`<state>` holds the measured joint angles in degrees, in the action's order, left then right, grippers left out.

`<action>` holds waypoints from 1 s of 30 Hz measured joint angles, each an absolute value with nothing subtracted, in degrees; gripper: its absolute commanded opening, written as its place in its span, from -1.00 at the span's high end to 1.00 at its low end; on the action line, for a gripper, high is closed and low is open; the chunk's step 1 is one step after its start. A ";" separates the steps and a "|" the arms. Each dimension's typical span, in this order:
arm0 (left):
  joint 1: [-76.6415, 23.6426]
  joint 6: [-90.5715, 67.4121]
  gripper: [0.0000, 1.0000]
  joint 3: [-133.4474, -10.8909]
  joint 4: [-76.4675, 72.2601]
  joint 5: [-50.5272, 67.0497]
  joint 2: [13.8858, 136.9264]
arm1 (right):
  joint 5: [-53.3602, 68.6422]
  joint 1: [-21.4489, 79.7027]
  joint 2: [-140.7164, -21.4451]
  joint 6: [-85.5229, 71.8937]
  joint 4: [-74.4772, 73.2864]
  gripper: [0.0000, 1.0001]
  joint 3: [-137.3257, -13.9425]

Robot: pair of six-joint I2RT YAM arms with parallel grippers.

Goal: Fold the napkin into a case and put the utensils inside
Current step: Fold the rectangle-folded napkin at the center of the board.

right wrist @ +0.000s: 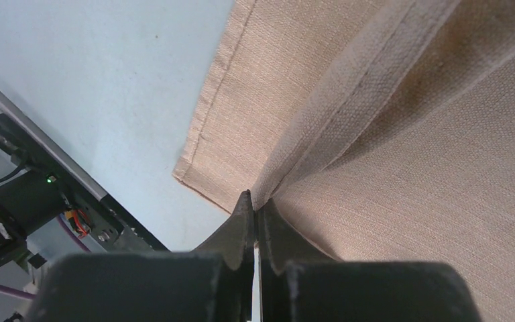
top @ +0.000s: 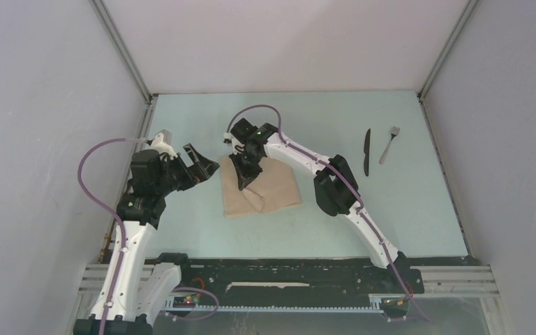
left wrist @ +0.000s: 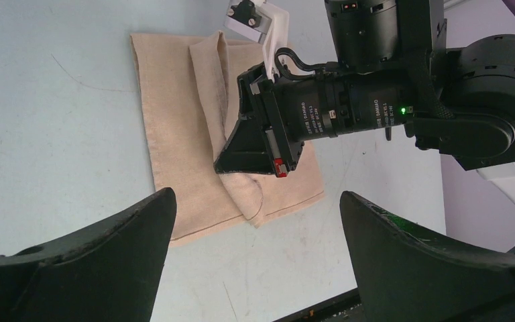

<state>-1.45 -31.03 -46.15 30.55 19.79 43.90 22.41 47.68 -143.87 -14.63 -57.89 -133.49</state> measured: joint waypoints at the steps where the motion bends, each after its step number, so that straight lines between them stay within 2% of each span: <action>1: -1.45 -31.03 -1.00 -46.06 30.55 19.79 43.92 | 22.87 47.70 -143.98 -14.72 -57.80 1.00 -133.67; 17: -1.41 -31.03 -1.00 -45.93 30.57 19.86 43.94 | 24.58 47.70 -147.44 -16.32 -57.28 1.00 -136.49; 18: -1.41 -31.00 -1.00 -45.93 30.57 19.86 43.94 | 24.60 47.70 -147.63 -16.47 -57.17 0.93 -136.70; 21: -1.41 -31.03 -1.00 -45.93 30.57 19.86 43.94 | 24.75 47.66 -148.24 -17.08 -57.19 0.31 -137.71; 26: -1.41 -31.00 -1.00 -45.65 30.63 19.79 43.92 | 30.68 47.07 -148.35 -20.27 -56.27 -0.47 -138.19; 27: -1.41 -31.00 -1.00 -45.60 30.65 19.75 43.90 | 32.34 46.74 -147.85 -21.02 -55.55 -0.53 -137.40; 30: -1.39 -31.00 -1.00 -44.93 30.61 19.68 43.72 | 35.38 46.11 -141.45 -22.96 -51.94 -0.55 -127.63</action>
